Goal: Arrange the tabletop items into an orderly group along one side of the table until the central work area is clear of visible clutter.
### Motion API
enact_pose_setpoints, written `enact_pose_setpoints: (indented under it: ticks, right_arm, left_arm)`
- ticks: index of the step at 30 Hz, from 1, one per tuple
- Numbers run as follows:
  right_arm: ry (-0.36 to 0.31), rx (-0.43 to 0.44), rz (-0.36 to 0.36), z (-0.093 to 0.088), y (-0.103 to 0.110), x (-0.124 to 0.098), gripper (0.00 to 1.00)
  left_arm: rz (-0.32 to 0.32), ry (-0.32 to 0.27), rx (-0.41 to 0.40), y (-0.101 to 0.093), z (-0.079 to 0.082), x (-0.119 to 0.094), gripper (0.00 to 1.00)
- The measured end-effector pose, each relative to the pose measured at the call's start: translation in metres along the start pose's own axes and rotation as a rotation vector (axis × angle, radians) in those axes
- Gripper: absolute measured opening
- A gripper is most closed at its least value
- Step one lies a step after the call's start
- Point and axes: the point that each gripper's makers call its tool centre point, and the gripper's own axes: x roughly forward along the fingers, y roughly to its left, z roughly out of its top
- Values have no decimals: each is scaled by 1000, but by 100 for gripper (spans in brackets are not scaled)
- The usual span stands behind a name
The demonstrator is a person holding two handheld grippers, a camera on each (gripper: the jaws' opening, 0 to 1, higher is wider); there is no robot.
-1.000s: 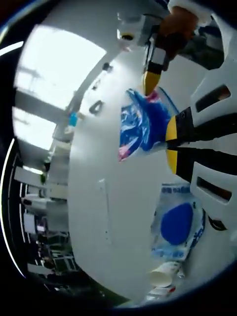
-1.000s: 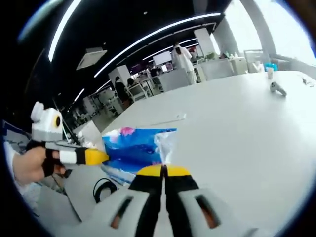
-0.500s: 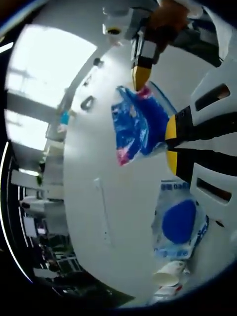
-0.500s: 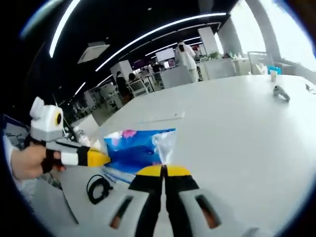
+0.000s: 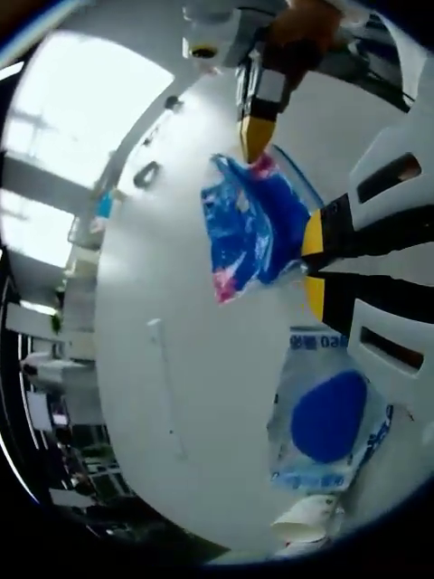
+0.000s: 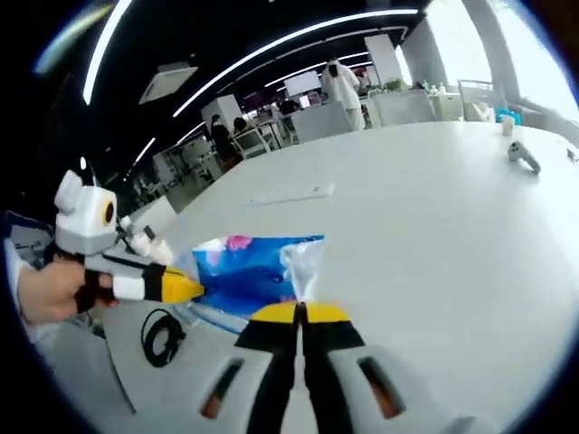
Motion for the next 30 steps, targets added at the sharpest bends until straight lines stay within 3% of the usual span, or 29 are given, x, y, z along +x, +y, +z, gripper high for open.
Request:
enact_pose_setpoints:
  ticks: [14,20,30]
  right_arm:
    - [69,16,-16,-32,-29,38,0]
    - [78,-16,-11,-39,-31,46,0]
    - [71,18,-13,-38,-33,49,0]
  left_arm:
    - [22,87,-71,19,-22,48,0]
    - [38,107,-58,22,-31,57,0]
    - [34,91,-75,24,-26,59,0]
